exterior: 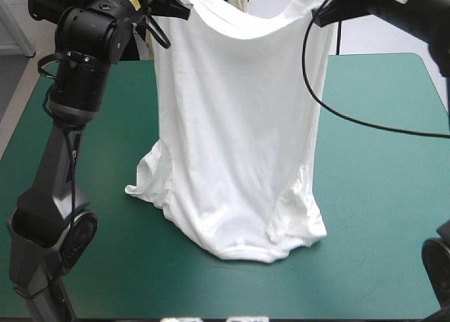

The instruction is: Fold the cloth

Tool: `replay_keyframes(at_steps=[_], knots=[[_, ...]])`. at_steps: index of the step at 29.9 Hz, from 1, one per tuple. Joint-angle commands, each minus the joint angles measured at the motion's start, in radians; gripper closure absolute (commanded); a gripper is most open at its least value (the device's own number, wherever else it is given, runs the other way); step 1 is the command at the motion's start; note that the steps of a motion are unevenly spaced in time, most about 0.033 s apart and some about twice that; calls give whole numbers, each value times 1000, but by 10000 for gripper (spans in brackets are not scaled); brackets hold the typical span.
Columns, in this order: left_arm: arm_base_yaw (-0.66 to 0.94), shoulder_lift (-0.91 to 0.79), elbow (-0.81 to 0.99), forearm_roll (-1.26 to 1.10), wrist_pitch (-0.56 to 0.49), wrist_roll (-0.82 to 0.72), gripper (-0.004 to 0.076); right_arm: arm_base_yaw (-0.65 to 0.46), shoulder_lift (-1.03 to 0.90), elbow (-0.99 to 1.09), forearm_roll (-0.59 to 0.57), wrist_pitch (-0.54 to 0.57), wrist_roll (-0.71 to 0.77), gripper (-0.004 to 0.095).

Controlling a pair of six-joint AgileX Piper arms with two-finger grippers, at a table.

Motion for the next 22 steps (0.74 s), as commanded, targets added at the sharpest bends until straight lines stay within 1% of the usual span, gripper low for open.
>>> replay_keyframes(at_steps=[1, 4, 5, 7, 10, 12, 14, 16, 18, 21, 22], knots=[[91, -45, -35, -72, -303, -13, 741, -15, 19, -17, -19, -290, 4, 925], [128, -50, -40, -74, -436, -11, 741, -23, 40, -17, -10, -438, 10, 925], [135, -52, -53, -67, -463, -8, 741, -23, 40, -17, -12, -478, 8, 926], [145, -52, -85, -64, -486, -2, 741, -23, 38, -17, -12, -524, 8, 926], [145, -52, -120, -60, -489, 2, 741, -23, 36, -17, -12, -542, 1, 926], [145, -52, -122, -60, -472, 13, 741, -23, 36, -17, -12, -522, 1, 925], [145, -49, -122, -60, -407, 16, 741, -24, 42, -17, -16, -465, -5, 925], [145, -35, -122, -67, -298, 14, 741, -24, 49, -5, -28, -392, -6, 925], [145, -12, -120, -70, -146, -5, 741, -24, 58, 21, -36, -302, -6, 926], [145, 34, -101, -30, 80, -55, 741, -32, 79, 90, -29, -199, -6, 926], [145, 51, -88, -4, 116, -88, 741, -34, 81, 118, -18, -175, -6, 926]])
